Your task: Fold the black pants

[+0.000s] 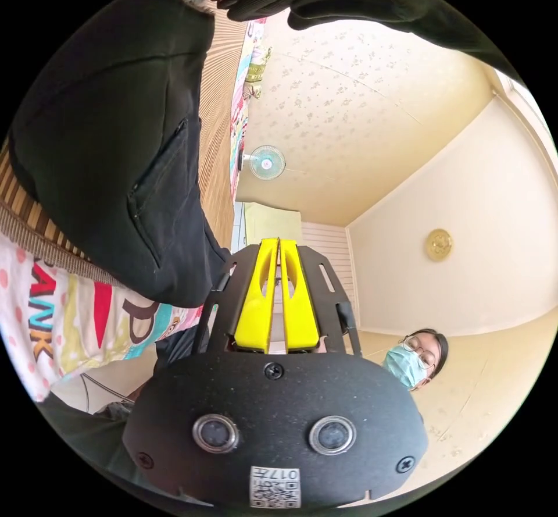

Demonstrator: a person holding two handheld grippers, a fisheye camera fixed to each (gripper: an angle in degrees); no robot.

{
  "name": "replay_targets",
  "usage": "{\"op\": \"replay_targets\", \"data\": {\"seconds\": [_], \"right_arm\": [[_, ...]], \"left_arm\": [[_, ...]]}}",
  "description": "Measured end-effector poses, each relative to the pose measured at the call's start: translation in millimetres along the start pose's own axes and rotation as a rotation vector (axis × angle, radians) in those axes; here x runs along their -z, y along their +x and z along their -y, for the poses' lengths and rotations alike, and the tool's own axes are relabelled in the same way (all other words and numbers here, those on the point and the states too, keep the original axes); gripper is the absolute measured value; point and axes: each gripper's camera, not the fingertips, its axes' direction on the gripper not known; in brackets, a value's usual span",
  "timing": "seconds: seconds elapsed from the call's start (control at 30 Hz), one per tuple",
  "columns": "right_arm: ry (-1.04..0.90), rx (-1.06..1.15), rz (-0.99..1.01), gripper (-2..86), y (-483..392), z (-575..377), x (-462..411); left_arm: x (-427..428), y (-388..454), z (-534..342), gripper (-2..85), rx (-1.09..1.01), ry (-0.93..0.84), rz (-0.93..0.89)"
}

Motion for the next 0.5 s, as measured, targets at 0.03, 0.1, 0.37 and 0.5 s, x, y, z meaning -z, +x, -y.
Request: {"op": "replay_targets", "data": {"seconds": [0.03,0.1,0.37,0.5], "right_arm": [[0.055,0.007,-0.014,4.4,-5,-6,20],[0.189,0.005,-0.042,3.5,-11,-27,49],[0.132,-0.118,-0.104,2.6,34,-96,5],[0.215,-0.149,-0.058,2.3,37,-120,36]], "left_arm": [[2,-2,-2,-0.9,-0.001,0.004,-0.011],[6,-3,-4,-0.9,-0.008,0.015,0.0],[31,11,-29,4.8,-0.126,0.229,0.427],[26,37,-74,16.1,-0.22,0.53,0.927]]}}
